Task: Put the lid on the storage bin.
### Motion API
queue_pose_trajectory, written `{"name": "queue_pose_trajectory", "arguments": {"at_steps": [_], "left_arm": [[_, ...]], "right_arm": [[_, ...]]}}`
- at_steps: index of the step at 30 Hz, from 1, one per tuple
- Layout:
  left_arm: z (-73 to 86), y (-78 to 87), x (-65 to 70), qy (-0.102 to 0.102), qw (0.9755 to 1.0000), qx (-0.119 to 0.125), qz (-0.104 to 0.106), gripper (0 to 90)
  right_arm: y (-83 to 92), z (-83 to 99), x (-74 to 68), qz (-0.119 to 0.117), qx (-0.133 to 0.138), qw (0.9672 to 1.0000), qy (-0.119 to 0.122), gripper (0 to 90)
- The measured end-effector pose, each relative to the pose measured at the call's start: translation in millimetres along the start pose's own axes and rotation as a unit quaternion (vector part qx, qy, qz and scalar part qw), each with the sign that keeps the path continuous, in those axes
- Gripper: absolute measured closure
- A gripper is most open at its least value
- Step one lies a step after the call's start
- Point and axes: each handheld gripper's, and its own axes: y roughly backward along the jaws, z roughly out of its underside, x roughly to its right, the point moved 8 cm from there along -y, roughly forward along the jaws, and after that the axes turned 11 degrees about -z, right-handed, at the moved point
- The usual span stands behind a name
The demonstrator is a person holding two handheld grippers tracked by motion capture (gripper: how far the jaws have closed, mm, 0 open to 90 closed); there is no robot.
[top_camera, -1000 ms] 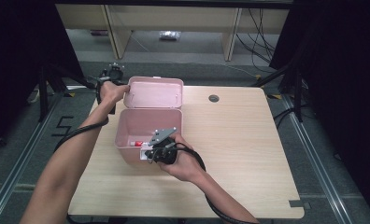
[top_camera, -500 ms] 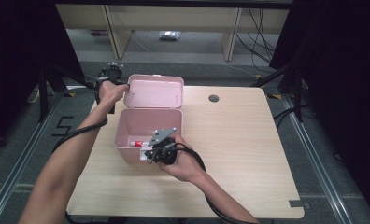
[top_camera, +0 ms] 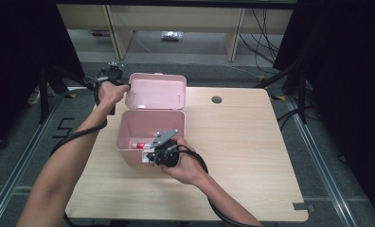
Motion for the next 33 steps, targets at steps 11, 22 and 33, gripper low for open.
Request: {"name": "queue_pose_trajectory", "arguments": {"at_steps": [11,22,33], "left_arm": [[-1.5,5.4,-1.3,-0.002,1.0000,0.002,0.003,87.1],[-2.6,9.0,-1.4,-0.004,1.0000,0.005,0.005,87.8],[-2.5,16.6,-1.6,-0.030,0.9995,0.012,-0.001,88.9]], "right_arm": [[0.0,0.2,-0.1,0.001,0.000,1.0000,0.002,90.0],[0.0,0.3,-0.4,0.002,-0.001,1.0000,0.000,90.0],[-0.7,0.1,-0.9,0.004,0.002,1.0000,0.001,90.0]]}}
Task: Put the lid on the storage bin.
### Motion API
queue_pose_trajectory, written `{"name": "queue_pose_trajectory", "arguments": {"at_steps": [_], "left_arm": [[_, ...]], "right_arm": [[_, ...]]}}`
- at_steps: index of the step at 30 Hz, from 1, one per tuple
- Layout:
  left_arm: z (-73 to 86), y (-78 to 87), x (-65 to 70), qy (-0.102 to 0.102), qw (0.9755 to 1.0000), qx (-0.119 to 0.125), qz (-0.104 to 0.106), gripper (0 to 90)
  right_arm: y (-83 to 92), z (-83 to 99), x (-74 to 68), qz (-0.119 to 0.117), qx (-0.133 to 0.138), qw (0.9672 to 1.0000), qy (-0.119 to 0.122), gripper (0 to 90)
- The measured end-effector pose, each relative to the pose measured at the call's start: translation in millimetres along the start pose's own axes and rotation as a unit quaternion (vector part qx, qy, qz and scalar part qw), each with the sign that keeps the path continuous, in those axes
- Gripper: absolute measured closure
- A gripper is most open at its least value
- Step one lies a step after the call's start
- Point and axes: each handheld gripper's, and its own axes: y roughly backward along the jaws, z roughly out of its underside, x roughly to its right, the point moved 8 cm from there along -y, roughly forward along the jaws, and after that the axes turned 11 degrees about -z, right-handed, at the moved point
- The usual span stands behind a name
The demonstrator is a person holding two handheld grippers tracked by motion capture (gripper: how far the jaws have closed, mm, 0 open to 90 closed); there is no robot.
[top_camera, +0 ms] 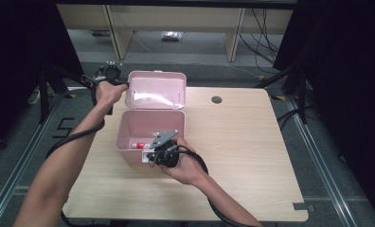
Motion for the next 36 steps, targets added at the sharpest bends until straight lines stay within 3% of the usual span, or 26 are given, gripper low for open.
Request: {"name": "queue_pose_trajectory", "arguments": {"at_steps": [1,3,8,9,10,11,12,14,17,19,22,27,36], "left_arm": [[0.3,0.4,-0.5,-0.005,1.0000,0.001,-0.002,88.9],[0.7,-1.3,-0.9,0.008,1.0000,0.002,-0.001,88.8],[4.2,-5.2,-2.5,-0.001,1.0000,-0.004,-0.001,88.9],[1.6,-6.3,0.4,-0.006,0.9998,0.007,0.017,90.0],[3.9,-2.5,2.0,0.005,0.9998,-0.008,0.019,90.0],[3.3,-1.0,4.0,-0.003,0.9998,-0.007,0.017,90.0],[2.5,-0.2,5.9,-0.008,0.9998,-0.004,0.017,90.0],[0.3,-0.9,7.5,-0.001,0.9998,0.003,0.021,90.0],[2.0,-5.5,7.5,0.011,0.9996,-0.005,0.025,90.0],[3.4,-9.6,6.5,0.014,0.9996,-0.004,0.023,90.0],[4.9,-15.3,2.5,0.020,0.9997,-0.008,0.016,86.6],[13.0,-31.7,-4.1,0.035,0.9985,-0.038,0.016,73.9],[24.8,-53.7,-2.7,0.056,0.9954,-0.076,0.018,69.4]], "right_arm": [[-0.7,-0.4,0.3,0.003,0.004,1.0000,-0.002,90.0],[0.4,0.1,0.5,0.002,-0.004,1.0000,0.002,90.0],[-0.7,-0.8,1.4,0.004,0.004,1.0000,0.002,90.0],[-0.5,-0.9,1.4,0.004,0.003,1.0000,-0.001,90.0],[0.7,-0.8,2.7,0.006,-0.001,1.0000,0.005,90.0],[-0.4,-2.5,5.7,0.018,0.013,0.9997,0.003,90.0],[0.6,-2.4,7.0,0.014,0.007,0.9999,0.001,90.0],[0.7,-2.9,6.2,0.015,0.000,0.9999,0.003,90.0],[0.2,-2.6,6.4,0.017,0.003,0.9998,0.011,90.0],[-0.7,-2.8,5.2,0.014,0.012,0.9998,-0.003,90.0],[1.0,-2.0,6.5,0.012,0.002,0.9999,0.001,90.0],[0.9,-2.1,6.6,0.009,0.001,1.0000,0.002,90.0],[0.9,-1.8,6.4,0.009,0.001,1.0000,0.003,90.0]]}}
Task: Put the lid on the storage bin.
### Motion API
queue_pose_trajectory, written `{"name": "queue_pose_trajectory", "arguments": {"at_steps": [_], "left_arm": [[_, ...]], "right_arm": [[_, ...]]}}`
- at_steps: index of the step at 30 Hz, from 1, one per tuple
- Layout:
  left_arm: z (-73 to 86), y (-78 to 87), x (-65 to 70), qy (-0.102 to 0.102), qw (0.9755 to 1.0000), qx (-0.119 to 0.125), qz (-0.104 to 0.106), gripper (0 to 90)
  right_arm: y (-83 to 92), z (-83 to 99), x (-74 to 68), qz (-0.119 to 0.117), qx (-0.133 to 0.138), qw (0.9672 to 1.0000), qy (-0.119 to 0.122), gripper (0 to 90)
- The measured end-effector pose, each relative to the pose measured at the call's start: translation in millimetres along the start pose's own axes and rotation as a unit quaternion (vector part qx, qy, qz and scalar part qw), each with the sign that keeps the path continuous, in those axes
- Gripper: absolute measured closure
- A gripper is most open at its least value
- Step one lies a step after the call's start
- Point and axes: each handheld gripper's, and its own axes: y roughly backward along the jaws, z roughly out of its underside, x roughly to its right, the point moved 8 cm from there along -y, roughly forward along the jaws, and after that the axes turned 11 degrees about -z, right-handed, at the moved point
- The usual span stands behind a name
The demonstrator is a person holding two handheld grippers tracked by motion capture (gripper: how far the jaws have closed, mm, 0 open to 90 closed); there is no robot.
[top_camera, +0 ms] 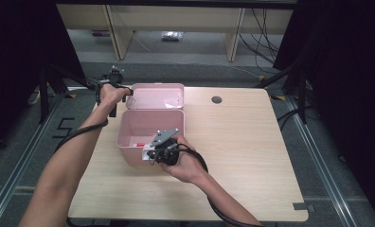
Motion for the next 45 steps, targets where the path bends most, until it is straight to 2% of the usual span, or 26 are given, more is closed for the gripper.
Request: {"name": "queue_pose_trajectory", "arguments": {"at_steps": [4,6,14,15,16,25,32,34,36,38,43,45], "left_arm": [[-0.7,-3.7,-0.5,0.007,0.9999,-0.009,-0.001,69.3],[-2.4,-5.2,1.4,0.013,0.9999,-0.005,0.003,69.8],[-3.8,-6.8,3.5,0.007,0.9998,-0.019,-0.002,72.5],[-2.6,-6.0,2.1,0.001,0.9995,-0.031,-0.004,72.8],[-2.5,-6.5,1.9,0.001,0.9995,-0.032,-0.005,73.0],[-1.9,-9.2,1.9,0.005,0.9991,-0.042,0.001,76.9],[-1.5,-9.6,1.9,0.010,0.9986,-0.052,-0.002,82.6],[-3.3,-10.1,2.5,0.013,0.9991,-0.041,-0.004,83.4],[-4.3,-8.2,3.0,0.012,0.9989,-0.045,-0.010,84.6],[-6.3,-6.9,4.8,0.018,0.9990,-0.037,-0.014,85.7],[-9.6,1.5,6.7,0.015,0.9991,-0.032,-0.022,87.1],[-11.9,4.0,7.6,0.021,0.9994,-0.019,-0.021,87.4]], "right_arm": [[-0.5,-0.1,-0.3,0.001,0.004,1.0000,-0.002,90.0],[-0.6,-0.1,-0.4,0.000,0.004,1.0000,-0.002,90.0],[-0.8,-0.1,-0.7,0.001,0.005,1.0000,0.001,90.0],[-0.8,-0.1,-0.7,0.001,0.005,1.0000,0.001,90.0],[-0.8,-0.1,-0.6,0.001,0.005,1.0000,0.001,90.0],[-1.3,-0.4,-0.7,0.002,0.008,1.0000,-0.002,90.0],[-0.2,0.2,-0.3,0.001,0.001,1.0000,0.007,90.0],[-0.2,0.2,-0.3,0.001,0.000,1.0000,0.007,90.0],[-0.3,0.2,-0.3,0.002,0.001,1.0000,0.007,90.0],[-0.3,0.2,-0.2,0.002,0.001,1.0000,0.007,90.0],[-0.9,0.4,-0.3,0.006,0.000,1.0000,0.006,90.0],[-0.8,0.5,-1.0,0.006,-0.001,1.0000,0.004,90.0]]}}
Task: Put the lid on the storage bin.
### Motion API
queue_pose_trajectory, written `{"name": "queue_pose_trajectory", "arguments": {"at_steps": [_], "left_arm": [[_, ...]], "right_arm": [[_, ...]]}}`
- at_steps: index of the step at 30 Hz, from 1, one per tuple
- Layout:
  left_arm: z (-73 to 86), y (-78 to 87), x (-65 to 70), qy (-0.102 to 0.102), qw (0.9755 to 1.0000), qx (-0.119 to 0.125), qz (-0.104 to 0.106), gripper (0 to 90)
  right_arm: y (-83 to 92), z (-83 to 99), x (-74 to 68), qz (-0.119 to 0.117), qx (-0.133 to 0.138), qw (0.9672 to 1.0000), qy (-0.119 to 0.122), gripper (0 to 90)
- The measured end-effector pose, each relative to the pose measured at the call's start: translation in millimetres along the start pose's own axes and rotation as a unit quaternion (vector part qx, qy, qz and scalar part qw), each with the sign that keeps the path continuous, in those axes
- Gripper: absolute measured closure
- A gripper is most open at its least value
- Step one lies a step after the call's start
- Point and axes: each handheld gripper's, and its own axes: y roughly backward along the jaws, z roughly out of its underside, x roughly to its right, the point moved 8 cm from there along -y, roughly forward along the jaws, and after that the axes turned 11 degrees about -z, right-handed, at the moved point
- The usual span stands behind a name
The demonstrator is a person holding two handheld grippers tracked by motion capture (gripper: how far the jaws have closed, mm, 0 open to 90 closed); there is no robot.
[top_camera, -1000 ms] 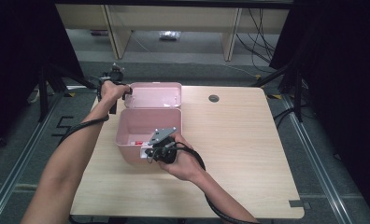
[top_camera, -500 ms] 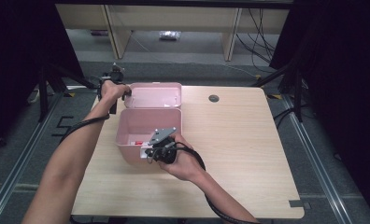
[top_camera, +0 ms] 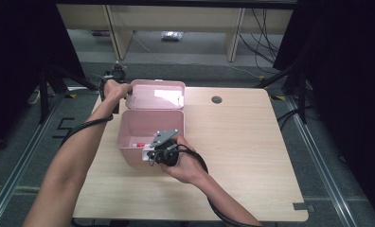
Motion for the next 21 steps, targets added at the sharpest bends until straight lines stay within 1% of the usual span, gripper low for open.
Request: {"name": "queue_pose_trajectory", "arguments": {"at_steps": [1,2,3,4,5,6,7,8,10,14,15,18,19,20,21], "left_arm": [[0.2,3.3,0.0,-0.003,1.0000,-0.005,-0.001,87.4],[-0.9,3.2,0.7,-0.001,1.0000,0.005,0.002,87.5],[-1.5,5.1,0.8,0.002,1.0000,0.007,0.002,87.5],[-1.6,6.3,0.9,0.003,1.0000,0.007,0.004,87.6],[-1.4,9.3,0.2,-0.003,1.0000,0.003,0.000,87.6],[-2.1,9.7,0.3,-0.003,0.9999,0.011,0.002,87.6],[-2.8,11.8,0.3,-0.004,0.9999,0.013,0.002,87.6],[-3.0,13.4,-0.1,-0.008,0.9999,0.010,0.002,87.6],[-4.2,17.1,-0.7,-0.011,0.9999,0.013,0.004,87.7],[-7.2,21.2,-1.5,-0.004,0.9994,0.033,0.008,87.7],[-7.1,24.0,-2.6,-0.006,0.9996,0.028,0.007,87.7],[-8.6,28.2,-2.9,-0.007,0.9994,0.034,0.009,87.8],[-10.0,29.3,-1.7,-0.008,0.9990,0.042,0.013,87.7],[-12.3,30.1,-1.7,-0.022,0.9982,0.053,0.017,87.7],[-11.9,31.3,-1.5,-0.019,0.9984,0.051,0.016,87.7]], "right_arm": [[-1.0,-0.3,-1.0,0.000,0.005,1.0000,-0.006,90.0],[-1.5,-0.4,-0.3,0.003,0.005,1.0000,0.002,90.0],[-1.1,0.0,-1.8,-0.001,0.003,1.0000,-0.006,90.0],[-0.3,0.4,-1.3,0.000,-0.002,1.0000,0.002,90.0],[-0.1,0.8,-2.2,-0.003,-0.004,1.0000,-0.001,90.0],[-0.6,0.6,-1.9,0.000,-0.002,1.0000,0.001,90.0],[-0.6,0.5,-1.5,0.001,-0.002,1.0000,0.003,90.0],[-1.8,0.3,-2.7,0.001,0.003,1.0000,-0.005,90.0],[-2.2,0.2,-3.0,-0.002,0.003,1.0000,-0.007,90.0],[-2.7,0.5,-3.1,-0.003,0.000,1.0000,-0.002,90.0],[-2.8,0.5,-3.2,-0.004,0.000,1.0000,-0.002,90.0],[-3.1,1.3,-3.6,-0.003,-0.005,1.0000,-0.003,90.0],[-3.1,0.7,-2.3,-0.002,-0.004,1.0000,0.009,90.0],[-3.3,0.7,-2.5,-0.003,-0.004,1.0000,0.007,90.0],[-4.1,0.5,-2.4,-0.001,-0.001,1.0000,0.007,90.0]]}}
